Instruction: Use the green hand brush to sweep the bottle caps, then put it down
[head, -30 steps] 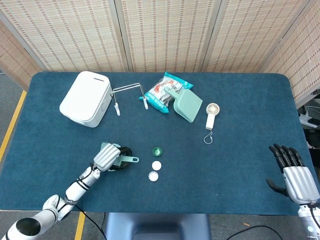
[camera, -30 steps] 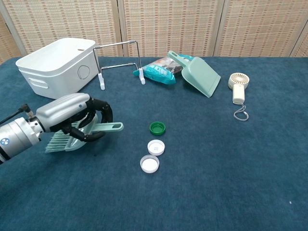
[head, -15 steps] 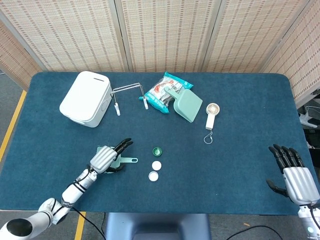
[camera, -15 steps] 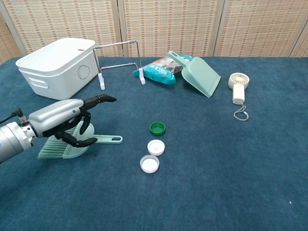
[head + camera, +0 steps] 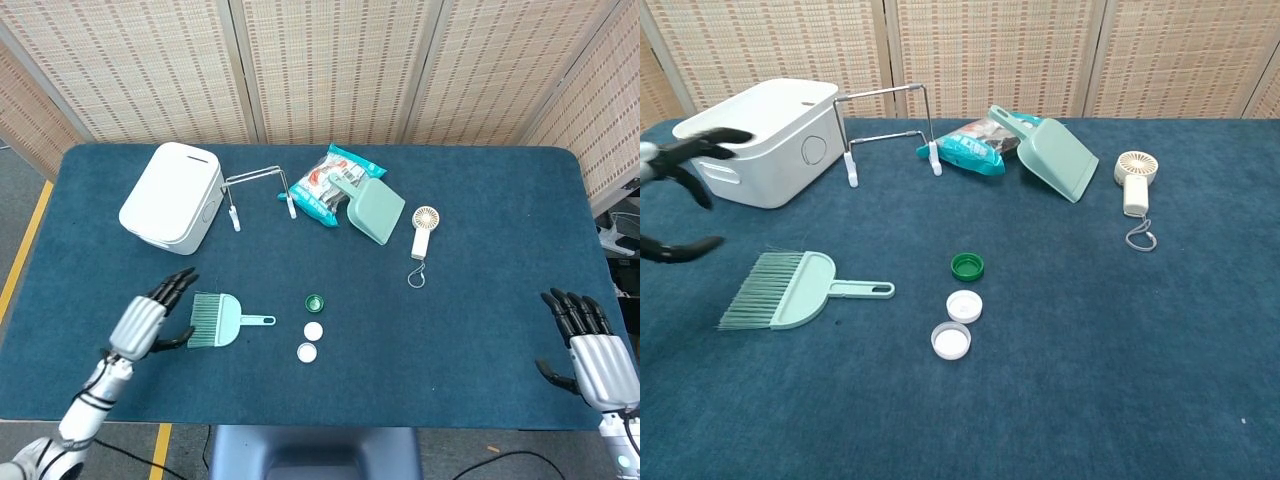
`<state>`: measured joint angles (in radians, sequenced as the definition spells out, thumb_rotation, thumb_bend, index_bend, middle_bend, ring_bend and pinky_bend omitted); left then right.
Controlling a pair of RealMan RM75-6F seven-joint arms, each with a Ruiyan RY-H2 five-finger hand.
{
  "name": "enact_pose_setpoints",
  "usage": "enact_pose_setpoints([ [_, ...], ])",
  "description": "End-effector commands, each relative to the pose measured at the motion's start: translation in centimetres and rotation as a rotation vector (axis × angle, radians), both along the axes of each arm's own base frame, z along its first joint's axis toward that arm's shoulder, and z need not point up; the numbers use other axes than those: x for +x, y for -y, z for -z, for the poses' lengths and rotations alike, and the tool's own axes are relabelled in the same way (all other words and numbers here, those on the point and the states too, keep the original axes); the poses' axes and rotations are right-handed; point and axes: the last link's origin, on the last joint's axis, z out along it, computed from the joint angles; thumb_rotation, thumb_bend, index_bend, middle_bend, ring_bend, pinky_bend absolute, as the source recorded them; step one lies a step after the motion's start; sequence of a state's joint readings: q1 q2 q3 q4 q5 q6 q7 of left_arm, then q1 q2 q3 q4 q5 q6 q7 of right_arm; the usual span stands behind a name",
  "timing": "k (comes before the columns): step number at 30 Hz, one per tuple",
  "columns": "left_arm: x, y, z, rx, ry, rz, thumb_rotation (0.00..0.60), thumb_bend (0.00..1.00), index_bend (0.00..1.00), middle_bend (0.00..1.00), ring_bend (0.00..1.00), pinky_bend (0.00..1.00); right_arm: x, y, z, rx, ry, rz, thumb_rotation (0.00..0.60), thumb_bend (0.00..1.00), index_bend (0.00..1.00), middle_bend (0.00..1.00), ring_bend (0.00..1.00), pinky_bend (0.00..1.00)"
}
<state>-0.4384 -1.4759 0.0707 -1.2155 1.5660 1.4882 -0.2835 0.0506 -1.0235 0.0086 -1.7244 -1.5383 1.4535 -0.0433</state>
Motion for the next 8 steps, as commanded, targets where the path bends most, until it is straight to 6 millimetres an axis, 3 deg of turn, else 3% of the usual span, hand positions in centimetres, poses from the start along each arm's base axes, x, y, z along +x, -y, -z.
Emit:
enact_pose_setpoints([
  [1,-4.3,6.5,-6.5,0.235,-0.137,-0.236,0.600,0.36,0.00,0.00,0.00,0.09,0.1,0.0,0.4,0.012,-0.010,0.007,0.600,0.18,0.00,0.02,0.00,0.00],
  [4,-4.2,7.6,-7.3,0.246,-0.177,-0.266,0.600,0.37,0.00,0.00,0.00,0.06,0.2,0.0,0.6,0.019,-0.022,0.013,0.600,0.18,0.00,0.01,0.00,0.00],
  [8,-4.3,7.5,-6.9,0.189,-0.190,-0.277,0.600,0.37,0.00,0.00,0.00,0.05,0.4,-0.2,0.7,0.020,-0.031,0.018,0.600,0.18,0.00,0.00,0.00,0.00],
])
